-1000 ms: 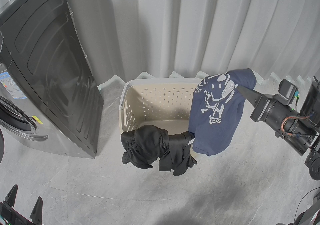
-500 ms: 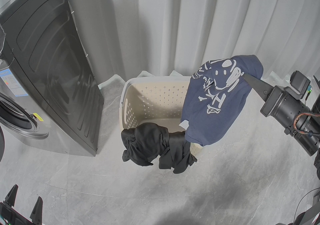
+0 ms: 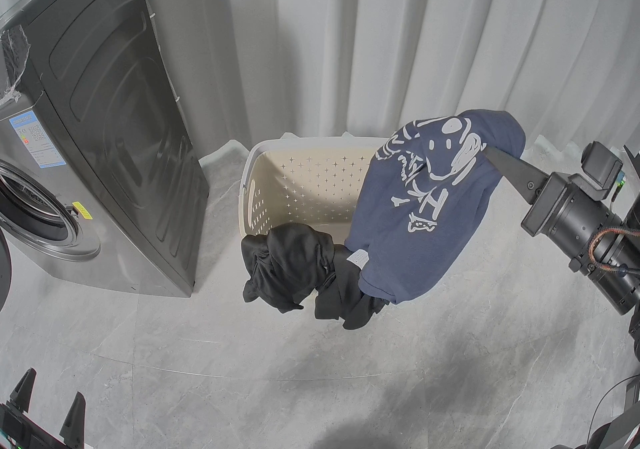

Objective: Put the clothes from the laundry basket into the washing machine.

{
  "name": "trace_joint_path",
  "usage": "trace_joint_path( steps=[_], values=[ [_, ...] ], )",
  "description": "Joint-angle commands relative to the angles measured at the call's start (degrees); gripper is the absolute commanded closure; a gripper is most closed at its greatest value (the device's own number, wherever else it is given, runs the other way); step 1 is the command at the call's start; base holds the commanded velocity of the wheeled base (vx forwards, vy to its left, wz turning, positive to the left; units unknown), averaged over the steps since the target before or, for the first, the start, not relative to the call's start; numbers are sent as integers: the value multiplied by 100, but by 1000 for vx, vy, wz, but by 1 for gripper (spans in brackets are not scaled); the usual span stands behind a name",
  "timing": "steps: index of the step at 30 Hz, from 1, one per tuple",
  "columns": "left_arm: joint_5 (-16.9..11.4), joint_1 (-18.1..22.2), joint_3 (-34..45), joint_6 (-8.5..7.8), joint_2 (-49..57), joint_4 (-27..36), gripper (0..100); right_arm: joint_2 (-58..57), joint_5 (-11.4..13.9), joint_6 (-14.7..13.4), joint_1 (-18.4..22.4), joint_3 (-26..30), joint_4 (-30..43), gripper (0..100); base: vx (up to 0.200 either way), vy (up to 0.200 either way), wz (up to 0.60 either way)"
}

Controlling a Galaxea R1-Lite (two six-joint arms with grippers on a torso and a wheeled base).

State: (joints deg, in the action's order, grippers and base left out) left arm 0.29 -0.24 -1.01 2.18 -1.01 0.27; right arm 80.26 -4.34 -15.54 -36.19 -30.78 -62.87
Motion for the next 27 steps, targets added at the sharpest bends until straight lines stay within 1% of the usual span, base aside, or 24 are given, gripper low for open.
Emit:
trace_joint_path(
  steps=[1, 11, 19, 27],
  values=[
    [6, -2, 84, 2, 57, 0, 0, -2, 3, -1, -19, -7, -6, 100, 0, 200, 0],
    [6, -2, 84, 10, 57, 0, 0, -2, 12, -1, -28, 11, -15, 100, 0, 200, 0],
    [6, -11, 84, 10, 57, 0, 0, -2, 21, -1, -142, 28, -15, 100, 0, 200, 0],
    [-3, -2, 84, 10, 57, 0, 0, -2, 30, 7, -151, 28, -138, 100, 0, 0, 0]
  ],
)
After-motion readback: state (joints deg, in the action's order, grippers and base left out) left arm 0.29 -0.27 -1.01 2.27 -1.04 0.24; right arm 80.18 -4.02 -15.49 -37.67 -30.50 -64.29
